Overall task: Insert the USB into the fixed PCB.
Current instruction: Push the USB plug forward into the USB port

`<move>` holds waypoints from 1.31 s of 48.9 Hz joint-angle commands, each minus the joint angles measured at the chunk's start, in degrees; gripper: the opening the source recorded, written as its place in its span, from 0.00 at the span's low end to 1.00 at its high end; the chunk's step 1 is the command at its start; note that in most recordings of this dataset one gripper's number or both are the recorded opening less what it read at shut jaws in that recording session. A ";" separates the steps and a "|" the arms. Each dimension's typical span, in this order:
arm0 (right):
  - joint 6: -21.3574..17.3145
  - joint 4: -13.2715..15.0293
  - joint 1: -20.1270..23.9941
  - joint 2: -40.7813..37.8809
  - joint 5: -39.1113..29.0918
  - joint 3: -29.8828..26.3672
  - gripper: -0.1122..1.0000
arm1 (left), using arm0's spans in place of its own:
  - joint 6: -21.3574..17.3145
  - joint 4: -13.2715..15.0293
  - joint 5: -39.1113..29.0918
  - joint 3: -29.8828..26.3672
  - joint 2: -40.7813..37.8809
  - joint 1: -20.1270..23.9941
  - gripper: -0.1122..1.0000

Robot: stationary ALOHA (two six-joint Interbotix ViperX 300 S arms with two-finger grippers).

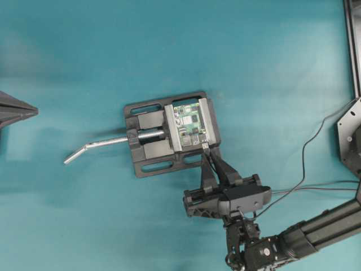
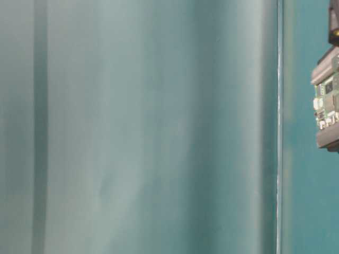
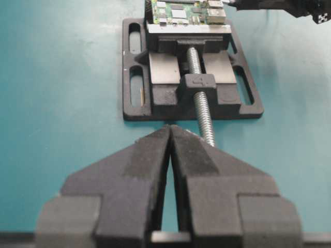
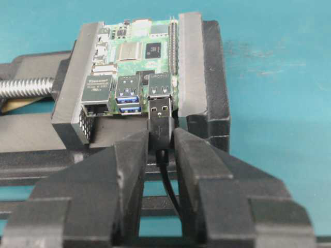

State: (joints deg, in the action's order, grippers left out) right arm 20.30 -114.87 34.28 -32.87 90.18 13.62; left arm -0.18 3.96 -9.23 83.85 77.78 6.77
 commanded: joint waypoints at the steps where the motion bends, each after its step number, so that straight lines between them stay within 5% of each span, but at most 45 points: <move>1: 0.00 0.26 -0.35 1.14 -0.35 -0.88 0.27 | 0.18 -0.18 0.35 -1.58 -0.62 -0.35 0.14; 64: -1.76 1.85 -2.90 1.76 1.05 -2.55 0.27 | 0.18 -0.26 0.26 -1.58 -0.62 -0.35 0.14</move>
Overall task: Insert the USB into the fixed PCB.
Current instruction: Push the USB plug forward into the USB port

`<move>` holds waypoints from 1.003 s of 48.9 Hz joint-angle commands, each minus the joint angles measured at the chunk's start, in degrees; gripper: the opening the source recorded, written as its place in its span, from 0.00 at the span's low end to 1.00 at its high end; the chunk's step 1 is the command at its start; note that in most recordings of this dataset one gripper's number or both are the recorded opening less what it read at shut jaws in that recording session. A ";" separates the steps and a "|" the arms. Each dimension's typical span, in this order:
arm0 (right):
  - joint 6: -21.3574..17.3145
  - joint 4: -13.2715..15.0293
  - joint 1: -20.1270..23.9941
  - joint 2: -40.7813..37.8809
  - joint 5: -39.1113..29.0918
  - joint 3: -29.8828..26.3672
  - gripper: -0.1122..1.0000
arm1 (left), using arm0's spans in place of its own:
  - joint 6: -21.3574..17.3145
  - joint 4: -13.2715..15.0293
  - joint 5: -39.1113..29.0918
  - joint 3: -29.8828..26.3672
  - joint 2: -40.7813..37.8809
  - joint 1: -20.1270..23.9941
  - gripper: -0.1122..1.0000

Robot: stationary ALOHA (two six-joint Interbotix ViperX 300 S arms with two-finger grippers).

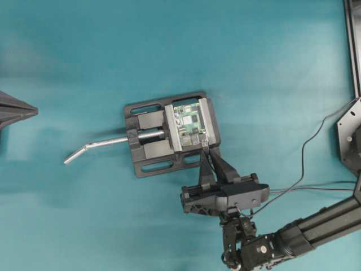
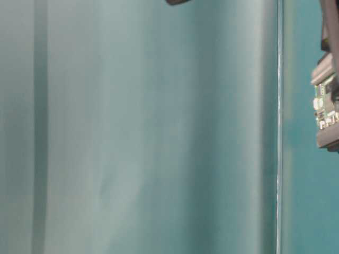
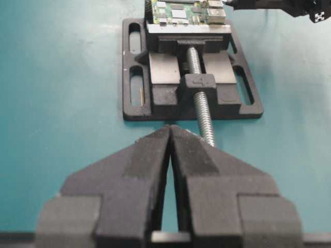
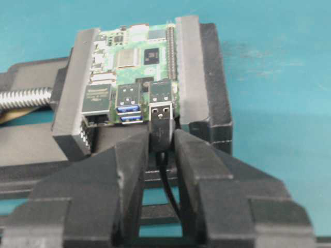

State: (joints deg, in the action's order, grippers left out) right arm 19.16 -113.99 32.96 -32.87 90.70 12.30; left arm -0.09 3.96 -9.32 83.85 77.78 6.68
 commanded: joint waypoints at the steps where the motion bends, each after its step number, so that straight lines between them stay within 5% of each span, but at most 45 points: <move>1: -1.23 1.05 -1.58 1.76 0.53 -1.23 0.27 | 0.09 -0.18 0.44 -1.58 -0.62 -0.26 0.14; 14: -2.46 1.32 -1.58 1.76 0.70 -0.88 0.27 | 0.09 -0.18 0.44 -1.58 -0.62 -0.26 0.14; 49: 1.41 1.93 -2.20 4.92 0.26 1.93 0.27 | 0.09 -0.18 0.44 -1.67 -0.53 -0.26 0.14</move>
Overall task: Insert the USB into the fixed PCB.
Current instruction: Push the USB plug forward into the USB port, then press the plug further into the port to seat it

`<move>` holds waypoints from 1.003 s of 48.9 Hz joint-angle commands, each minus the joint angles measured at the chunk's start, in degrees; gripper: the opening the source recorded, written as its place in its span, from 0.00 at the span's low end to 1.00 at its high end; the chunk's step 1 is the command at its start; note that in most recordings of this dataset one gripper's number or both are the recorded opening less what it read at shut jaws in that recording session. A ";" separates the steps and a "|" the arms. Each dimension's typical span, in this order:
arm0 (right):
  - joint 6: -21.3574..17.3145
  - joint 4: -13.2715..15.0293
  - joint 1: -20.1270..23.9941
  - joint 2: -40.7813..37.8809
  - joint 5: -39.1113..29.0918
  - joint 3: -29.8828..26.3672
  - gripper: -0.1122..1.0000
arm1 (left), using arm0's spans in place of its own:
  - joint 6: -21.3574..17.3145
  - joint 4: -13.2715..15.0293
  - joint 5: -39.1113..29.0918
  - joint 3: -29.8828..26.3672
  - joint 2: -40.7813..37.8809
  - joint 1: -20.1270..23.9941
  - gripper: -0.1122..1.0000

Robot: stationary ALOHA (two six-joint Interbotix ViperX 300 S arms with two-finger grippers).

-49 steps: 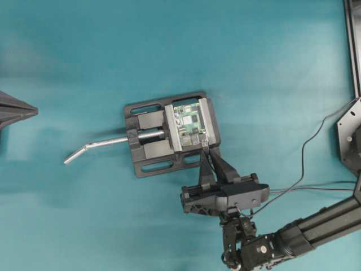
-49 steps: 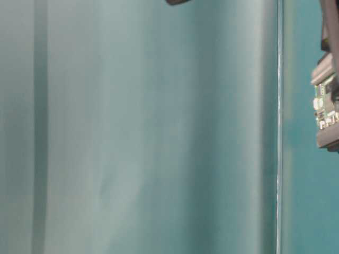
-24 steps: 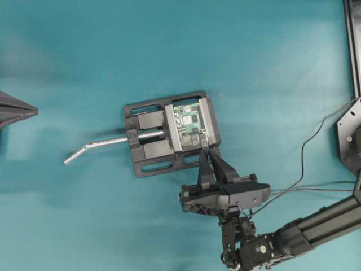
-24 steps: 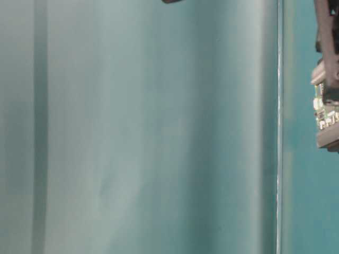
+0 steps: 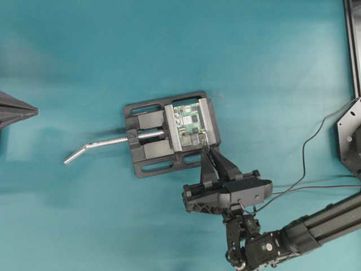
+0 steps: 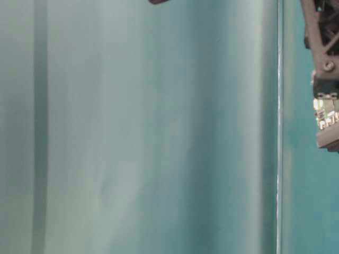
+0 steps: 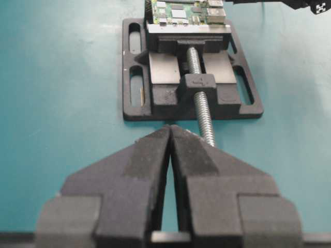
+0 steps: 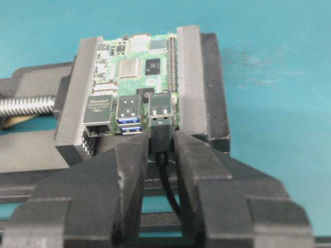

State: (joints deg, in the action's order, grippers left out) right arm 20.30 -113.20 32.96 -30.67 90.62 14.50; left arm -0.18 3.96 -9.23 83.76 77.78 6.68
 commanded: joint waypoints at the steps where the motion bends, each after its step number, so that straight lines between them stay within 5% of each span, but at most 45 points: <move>1: 0.26 1.23 -2.29 2.72 0.26 -0.26 0.27 | 0.18 -0.18 0.26 -1.58 -0.62 -0.26 0.14; 49: -0.26 2.20 -2.72 -0.18 -0.88 -0.88 0.27 | 0.18 -0.18 0.26 -1.58 -0.62 -0.26 0.14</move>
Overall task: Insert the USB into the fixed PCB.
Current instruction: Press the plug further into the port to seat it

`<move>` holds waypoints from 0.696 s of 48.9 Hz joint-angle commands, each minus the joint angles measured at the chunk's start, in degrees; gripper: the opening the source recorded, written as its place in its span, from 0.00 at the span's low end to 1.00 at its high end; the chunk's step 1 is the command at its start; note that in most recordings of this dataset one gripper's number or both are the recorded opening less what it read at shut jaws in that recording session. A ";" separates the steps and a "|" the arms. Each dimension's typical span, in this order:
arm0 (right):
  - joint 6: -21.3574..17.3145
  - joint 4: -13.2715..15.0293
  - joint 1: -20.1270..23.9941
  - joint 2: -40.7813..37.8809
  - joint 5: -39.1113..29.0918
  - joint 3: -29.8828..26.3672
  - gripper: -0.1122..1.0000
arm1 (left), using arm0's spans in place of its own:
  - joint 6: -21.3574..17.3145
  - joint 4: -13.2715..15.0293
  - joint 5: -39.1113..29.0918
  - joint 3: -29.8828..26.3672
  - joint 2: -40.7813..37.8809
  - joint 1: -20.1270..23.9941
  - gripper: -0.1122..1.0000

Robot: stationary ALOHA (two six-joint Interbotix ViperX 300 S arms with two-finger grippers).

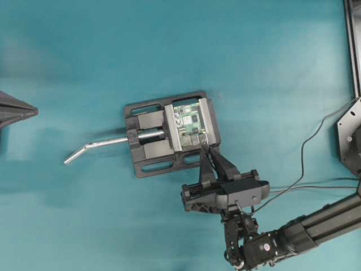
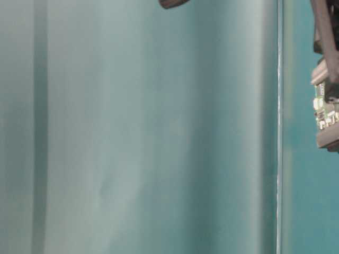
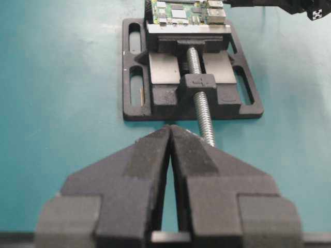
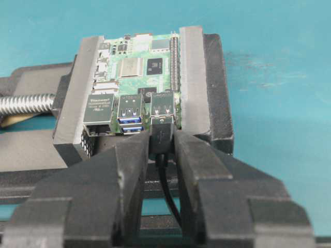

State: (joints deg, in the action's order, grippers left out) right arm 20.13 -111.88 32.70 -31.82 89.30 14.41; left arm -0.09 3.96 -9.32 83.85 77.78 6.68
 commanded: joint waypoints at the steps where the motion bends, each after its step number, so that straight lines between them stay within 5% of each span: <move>1: -0.09 0.88 -2.46 1.05 0.44 -0.79 0.27 | 0.09 -0.18 0.35 -1.67 -0.62 -0.26 0.14; 34: 0.62 2.29 -4.75 1.41 1.14 -0.62 0.27 | 0.09 -0.18 0.35 -1.67 -0.62 -0.26 0.14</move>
State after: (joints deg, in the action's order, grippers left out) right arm 20.65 -111.18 32.26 -31.73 89.91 14.24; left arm -0.18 3.96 -9.32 83.76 77.78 6.77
